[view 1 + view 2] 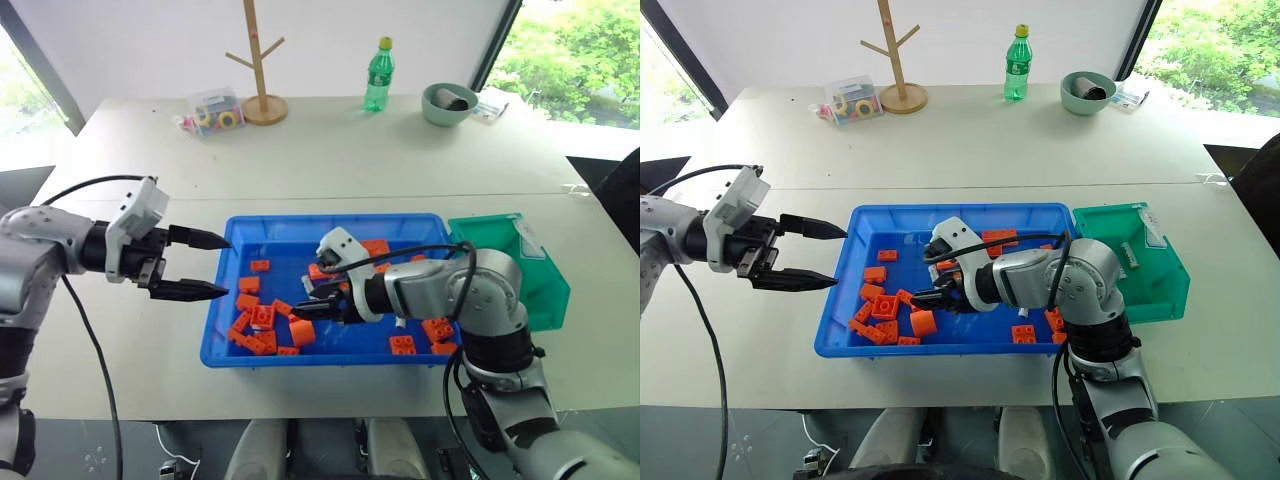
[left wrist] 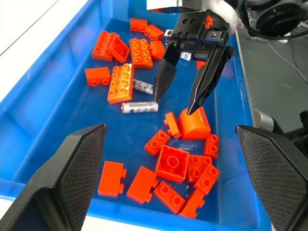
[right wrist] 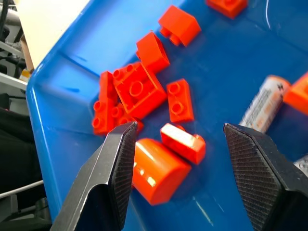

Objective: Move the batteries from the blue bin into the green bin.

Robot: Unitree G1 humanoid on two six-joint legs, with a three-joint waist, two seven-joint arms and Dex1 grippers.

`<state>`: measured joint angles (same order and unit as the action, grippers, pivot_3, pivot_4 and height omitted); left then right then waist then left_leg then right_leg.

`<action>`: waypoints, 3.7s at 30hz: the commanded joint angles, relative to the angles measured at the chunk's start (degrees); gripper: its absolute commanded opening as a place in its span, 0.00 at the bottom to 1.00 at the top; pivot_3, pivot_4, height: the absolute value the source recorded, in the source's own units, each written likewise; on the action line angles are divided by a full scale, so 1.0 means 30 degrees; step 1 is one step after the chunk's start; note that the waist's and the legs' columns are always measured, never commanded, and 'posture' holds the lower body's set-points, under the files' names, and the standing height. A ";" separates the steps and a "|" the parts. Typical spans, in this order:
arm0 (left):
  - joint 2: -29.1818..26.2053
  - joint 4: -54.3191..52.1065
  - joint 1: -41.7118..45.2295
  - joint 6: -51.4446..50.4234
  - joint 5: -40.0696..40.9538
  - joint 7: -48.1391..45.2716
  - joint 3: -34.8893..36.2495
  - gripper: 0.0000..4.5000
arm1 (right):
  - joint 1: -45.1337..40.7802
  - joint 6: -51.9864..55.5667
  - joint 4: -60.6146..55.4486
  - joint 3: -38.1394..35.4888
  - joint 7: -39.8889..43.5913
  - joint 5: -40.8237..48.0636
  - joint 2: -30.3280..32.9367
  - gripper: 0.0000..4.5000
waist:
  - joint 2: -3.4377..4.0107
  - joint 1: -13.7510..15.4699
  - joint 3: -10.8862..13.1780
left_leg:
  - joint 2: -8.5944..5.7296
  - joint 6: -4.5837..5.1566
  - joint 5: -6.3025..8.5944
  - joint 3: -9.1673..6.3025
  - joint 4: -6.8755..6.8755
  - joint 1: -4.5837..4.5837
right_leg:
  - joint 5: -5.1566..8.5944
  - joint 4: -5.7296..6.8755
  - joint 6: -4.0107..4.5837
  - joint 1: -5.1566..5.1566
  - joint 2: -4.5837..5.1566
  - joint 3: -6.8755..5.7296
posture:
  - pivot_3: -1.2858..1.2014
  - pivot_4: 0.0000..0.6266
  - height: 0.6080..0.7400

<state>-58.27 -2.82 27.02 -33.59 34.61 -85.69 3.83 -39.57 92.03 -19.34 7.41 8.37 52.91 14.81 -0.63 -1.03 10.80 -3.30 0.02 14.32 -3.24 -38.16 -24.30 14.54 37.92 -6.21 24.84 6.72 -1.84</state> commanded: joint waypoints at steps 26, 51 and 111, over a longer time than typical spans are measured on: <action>0.0075 -0.0611 -0.0086 -0.0255 0.0979 0.1220 0.1370 1.00 | -0.0968 -0.4167 0.2181 0.4818 0.3007 -0.6789 0.0016 0.26 | 0.0000 -0.0047 0.0000 | 0.0007 -0.0001 0.0000 -0.0001 0.0005 0.0001 | 0.0000 0.0010 0.0000 0.0014 -0.0012 0.0000 | 0.52 0.24 0.72; 0.1725 0.1065 0.2449 0.0609 0.0230 0.0485 -0.0228 1.00 | -0.0324 -0.1461 -0.1549 -0.6685 0.7431 -0.5725 1.3896 0.01 | -0.0015 0.0366 -0.0002 | -0.0002 0.0053 0.0031 0.0006 0.0016 -0.0017 | 0.0001 -0.0116 -0.0008 -0.0048 0.0003 -0.0023 | 0.52 0.24 0.72; 0.3068 -0.1630 -0.2499 0.2123 0.0264 0.3877 0.1770 1.00 | 0.2333 -0.3247 -0.1195 0.0791 0.3853 -0.6966 0.2522 0.98 | 0.0001 0.0041 0.0000 | 0.0012 0.0053 0.0032 -0.0008 0.0009 0.0011 | -0.0018 -0.0128 0.0010 -0.0068 -0.0003 -0.0018 | 0.52 0.24 0.72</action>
<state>-48.28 -5.94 19.33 -27.32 34.47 -74.18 7.63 -32.85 83.11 -22.46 9.13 19.47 32.17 22.25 -0.63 -0.90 10.80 -3.26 0.18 14.41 -3.26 -38.13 -24.26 14.49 37.54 -6.18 24.63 6.71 -1.89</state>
